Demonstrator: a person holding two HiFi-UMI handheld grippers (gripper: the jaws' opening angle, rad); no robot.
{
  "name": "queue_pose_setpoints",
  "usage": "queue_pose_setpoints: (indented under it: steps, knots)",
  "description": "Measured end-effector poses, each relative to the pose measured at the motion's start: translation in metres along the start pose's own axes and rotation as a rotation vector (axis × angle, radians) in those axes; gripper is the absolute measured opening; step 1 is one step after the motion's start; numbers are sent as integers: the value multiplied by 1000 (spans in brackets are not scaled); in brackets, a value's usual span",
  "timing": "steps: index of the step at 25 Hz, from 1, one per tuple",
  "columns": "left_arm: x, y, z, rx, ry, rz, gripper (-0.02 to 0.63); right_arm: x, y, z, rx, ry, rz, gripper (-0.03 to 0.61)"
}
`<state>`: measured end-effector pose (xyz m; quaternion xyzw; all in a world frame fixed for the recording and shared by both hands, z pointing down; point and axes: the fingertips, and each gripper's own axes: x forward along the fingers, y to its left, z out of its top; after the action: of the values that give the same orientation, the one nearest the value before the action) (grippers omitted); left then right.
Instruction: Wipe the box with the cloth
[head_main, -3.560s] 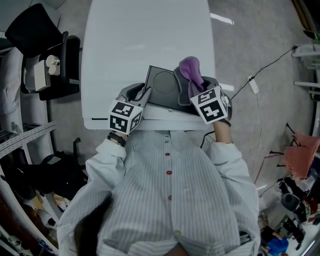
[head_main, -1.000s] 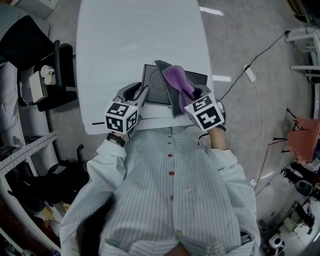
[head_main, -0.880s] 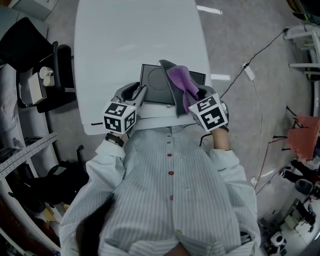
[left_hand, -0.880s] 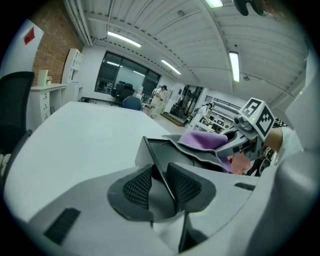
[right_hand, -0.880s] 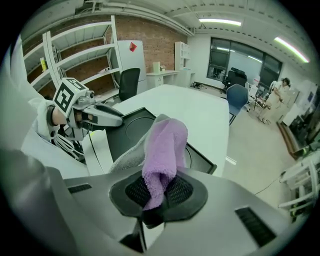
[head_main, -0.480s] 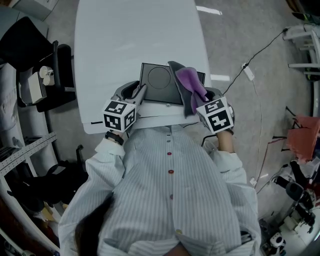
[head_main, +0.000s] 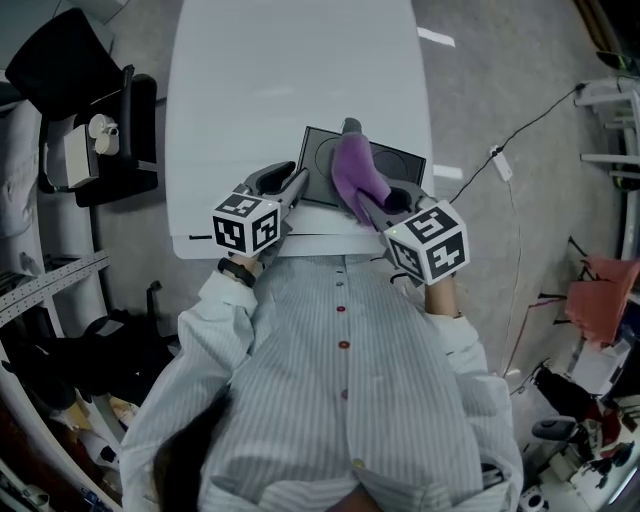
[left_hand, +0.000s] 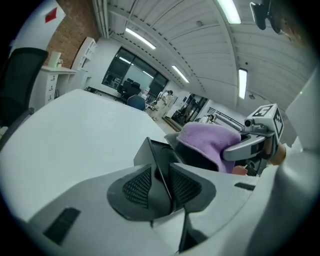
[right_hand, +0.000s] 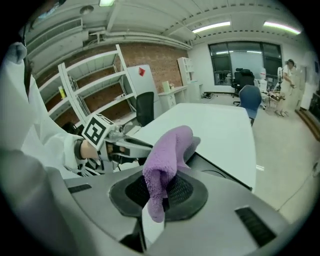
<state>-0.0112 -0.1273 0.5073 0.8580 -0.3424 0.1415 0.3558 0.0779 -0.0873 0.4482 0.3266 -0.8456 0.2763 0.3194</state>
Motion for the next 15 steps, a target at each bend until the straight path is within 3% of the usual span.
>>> queue_pose_setpoints:
  steps: [3, 9, 15]
  knots:
    - [-5, 2, 2, 48, 20, 11, 92, 23, 26, 17, 2, -20, 67, 44]
    - [-7, 2, -1, 182, 81, 35, 92, 66, 48, 9, 64, 41, 91, 44]
    - [-8, 3, 0, 188, 68, 24, 92, 88, 42, -3, 44, 77, 46, 44]
